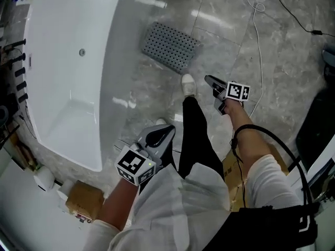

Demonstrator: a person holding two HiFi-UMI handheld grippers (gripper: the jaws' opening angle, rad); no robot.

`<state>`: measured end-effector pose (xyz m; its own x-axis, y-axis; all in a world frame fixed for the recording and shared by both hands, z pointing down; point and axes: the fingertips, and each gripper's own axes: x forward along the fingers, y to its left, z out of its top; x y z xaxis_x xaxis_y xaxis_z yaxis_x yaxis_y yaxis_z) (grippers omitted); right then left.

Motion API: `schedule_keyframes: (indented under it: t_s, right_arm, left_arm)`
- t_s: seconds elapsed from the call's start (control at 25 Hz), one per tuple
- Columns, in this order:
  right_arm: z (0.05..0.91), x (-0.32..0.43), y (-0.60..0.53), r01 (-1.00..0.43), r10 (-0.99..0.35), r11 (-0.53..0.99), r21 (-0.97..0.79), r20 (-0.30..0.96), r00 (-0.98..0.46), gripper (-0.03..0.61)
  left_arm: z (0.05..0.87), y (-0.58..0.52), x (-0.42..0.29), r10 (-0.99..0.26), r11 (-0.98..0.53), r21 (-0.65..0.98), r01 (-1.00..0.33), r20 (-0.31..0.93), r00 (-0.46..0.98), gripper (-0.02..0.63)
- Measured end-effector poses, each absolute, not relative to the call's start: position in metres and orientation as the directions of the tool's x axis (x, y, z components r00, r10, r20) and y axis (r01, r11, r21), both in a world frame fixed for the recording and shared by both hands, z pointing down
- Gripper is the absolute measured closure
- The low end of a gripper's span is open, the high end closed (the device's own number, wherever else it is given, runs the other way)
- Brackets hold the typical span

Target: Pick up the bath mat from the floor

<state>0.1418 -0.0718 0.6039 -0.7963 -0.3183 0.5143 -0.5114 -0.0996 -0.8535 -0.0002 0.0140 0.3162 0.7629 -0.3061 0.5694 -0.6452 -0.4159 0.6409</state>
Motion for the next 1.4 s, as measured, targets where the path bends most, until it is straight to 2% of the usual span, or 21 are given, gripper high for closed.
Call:
schedule_keyframes:
  t_s: [0.36, 0.6, 0.72, 0.84, 1.2, 1.28, 1.4]
  right_arm:
    - [0.813, 0.155, -0.141, -0.462, -0.318, -0.226, -0.858, 0.513, -0.798, 0.471]
    - [0.915, 0.151, -0.157, -0.462, -0.317, -0.256, -0.849, 0.525, -0.790, 0.441]
    - [0.952, 0.147, -0.168, -0.477, -0.314, -0.250, -0.843, 0.536, -0.784, 0.426]
    - [0.975, 0.133, -0.179, -0.473, -0.299, -0.221, -0.853, 0.521, -0.800, 0.408]
    - [0.990, 0.099, -0.208, -0.396, -0.323, -0.204, -0.895, 0.443, -0.836, 0.410]
    - [0.983, 0.097, -0.207, -0.363, -0.318, -0.205, -0.909, 0.413, -0.854, 0.488]
    - [0.965, 0.090, -0.209, -0.261, -0.346, -0.229, -0.938, 0.329, -0.879, 0.538]
  left_arm:
    - [0.446, -0.046, 0.016, -0.273, -0.329, 0.656, -0.679, 0.622, 0.734, 0.607]
    - [0.502, -0.043, 0.014, -0.233, -0.241, 0.690, -0.682, 0.641, 0.731, 0.607]
    - [0.527, -0.034, 0.013, -0.179, -0.264, 0.668, -0.695, 0.674, 0.716, 0.607]
    - [0.548, -0.027, 0.011, -0.151, -0.261, 0.660, -0.705, 0.693, 0.705, 0.607]
    - [0.567, -0.021, 0.001, -0.152, -0.191, 0.675, -0.713, 0.697, 0.700, 0.607]
    - [0.567, -0.024, -0.003, -0.162, -0.183, 0.675, -0.715, 0.696, 0.699, 0.607]
    - [0.566, -0.027, -0.004, -0.165, -0.185, 0.679, -0.710, 0.691, 0.704, 0.607]
